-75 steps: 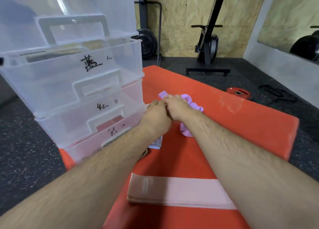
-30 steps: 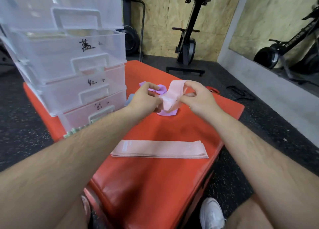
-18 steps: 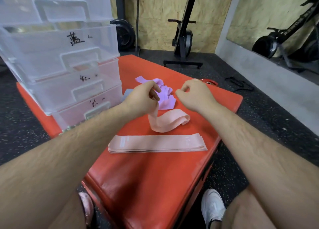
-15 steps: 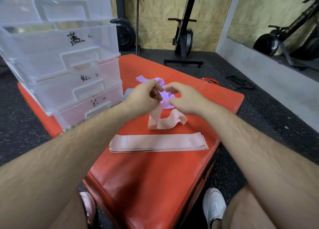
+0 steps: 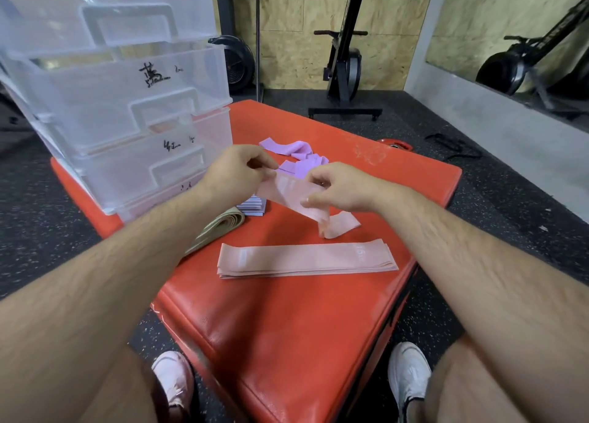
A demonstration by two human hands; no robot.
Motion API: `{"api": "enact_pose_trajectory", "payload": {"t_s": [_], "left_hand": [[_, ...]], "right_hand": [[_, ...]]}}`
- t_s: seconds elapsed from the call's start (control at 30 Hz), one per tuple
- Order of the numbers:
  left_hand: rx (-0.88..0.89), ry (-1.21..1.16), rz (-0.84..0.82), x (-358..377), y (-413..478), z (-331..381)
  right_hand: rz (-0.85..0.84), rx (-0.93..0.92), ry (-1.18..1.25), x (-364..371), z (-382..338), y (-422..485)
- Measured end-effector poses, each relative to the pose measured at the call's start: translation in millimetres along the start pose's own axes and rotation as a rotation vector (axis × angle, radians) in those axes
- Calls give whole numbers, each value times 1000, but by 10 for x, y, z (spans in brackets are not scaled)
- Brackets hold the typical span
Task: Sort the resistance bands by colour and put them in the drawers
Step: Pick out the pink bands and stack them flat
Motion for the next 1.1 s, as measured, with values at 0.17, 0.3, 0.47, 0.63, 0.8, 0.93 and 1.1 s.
{"api": "enact_pose_trajectory", "payload": {"t_s": [0.17,0.3,0.47,0.63,0.8,0.93,1.1], "left_hand": [[-87,-44,10,-168,-102,-135],[-94,-21,12,-239,-210,-248],[-139,-19,17,-281,-385,-391],[-124,63,-35,-274,-588,-549],[-56,211,-116,-70,-765,-697],[-9,305,-166,24,-819,-775],[163,427,-204,59,-850,-754]], "right_hand": [[-38,99,-149,-132,221,-123],[-64,179,-227,-260,404,-275],[-63,288,-167,-496,642,-535],[-171,357,155,-513,689,-842],[-224,445,171,-272,683,-941],[-122,451,40,-158,754,-928],[-129,377,-205,-78,716,-947]]}}
Point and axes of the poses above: each hand's wrist, its own y-axis towards the middle knuckle, its own x-axis out of the palm, z = x × y, the point moved 1 cm from there along y, towards the middle knuckle
